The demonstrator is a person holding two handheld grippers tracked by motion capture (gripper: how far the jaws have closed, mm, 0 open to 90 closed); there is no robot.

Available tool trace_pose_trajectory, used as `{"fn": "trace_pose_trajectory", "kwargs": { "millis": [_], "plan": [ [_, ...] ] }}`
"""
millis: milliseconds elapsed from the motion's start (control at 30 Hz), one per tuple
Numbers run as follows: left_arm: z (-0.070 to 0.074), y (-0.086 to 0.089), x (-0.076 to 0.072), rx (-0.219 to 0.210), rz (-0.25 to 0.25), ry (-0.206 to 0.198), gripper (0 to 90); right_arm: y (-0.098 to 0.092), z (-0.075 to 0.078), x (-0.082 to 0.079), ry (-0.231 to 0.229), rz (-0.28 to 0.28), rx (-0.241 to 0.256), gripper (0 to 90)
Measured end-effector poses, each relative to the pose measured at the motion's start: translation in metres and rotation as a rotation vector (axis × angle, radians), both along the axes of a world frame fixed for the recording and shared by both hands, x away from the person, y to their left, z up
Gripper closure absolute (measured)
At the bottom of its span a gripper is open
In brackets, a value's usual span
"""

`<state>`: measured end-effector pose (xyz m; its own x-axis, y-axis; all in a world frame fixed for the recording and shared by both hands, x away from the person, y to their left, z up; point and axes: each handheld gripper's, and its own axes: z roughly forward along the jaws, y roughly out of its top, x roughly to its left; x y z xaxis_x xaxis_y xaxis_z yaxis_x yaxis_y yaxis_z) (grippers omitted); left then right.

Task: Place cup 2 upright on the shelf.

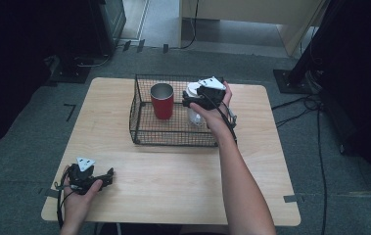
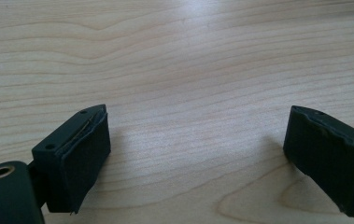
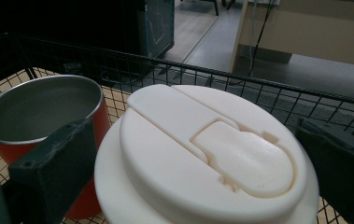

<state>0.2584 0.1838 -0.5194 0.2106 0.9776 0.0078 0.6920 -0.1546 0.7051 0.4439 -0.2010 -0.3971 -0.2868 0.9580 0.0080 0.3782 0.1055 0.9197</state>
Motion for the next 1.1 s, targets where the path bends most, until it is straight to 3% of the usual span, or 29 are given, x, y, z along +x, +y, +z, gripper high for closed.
{"fn": "trace_pose_trajectory", "kwargs": {
  "millis": [167, 333, 533, 667, 1100],
  "plan": [
    [0.0, 0.0, 0.0, 0.001, 0.0, 0.001, 8.2, 0.0, 0.007, -0.005, -0.016, -0.016, 0.005, 1.3],
    [0.0, 0.0, 0.0, 0.0, 0.0, 0.0, 8.2, -0.006, 0.013, -0.011, -0.019, -0.027, 0.059, 4.3],
    [0.0, 0.0, 0.0, 0.001, 0.0, 0.001, 8.2, -0.009, 0.018, -0.019, -0.031, -0.022, 0.048, 4.3],
    [0.0, 0.0, 0.0, 0.0, 0.0, 0.0, 8.2, -0.013, 0.02, -0.023, -0.023, -0.007, 0.05, 4.2],
    [0.0, 0.0, 0.0, -0.001, 0.0, 0.0, 8.2, -0.029, 0.022, -0.06, -0.086, 0.054, 0.08, 2.4]
  ]
}}
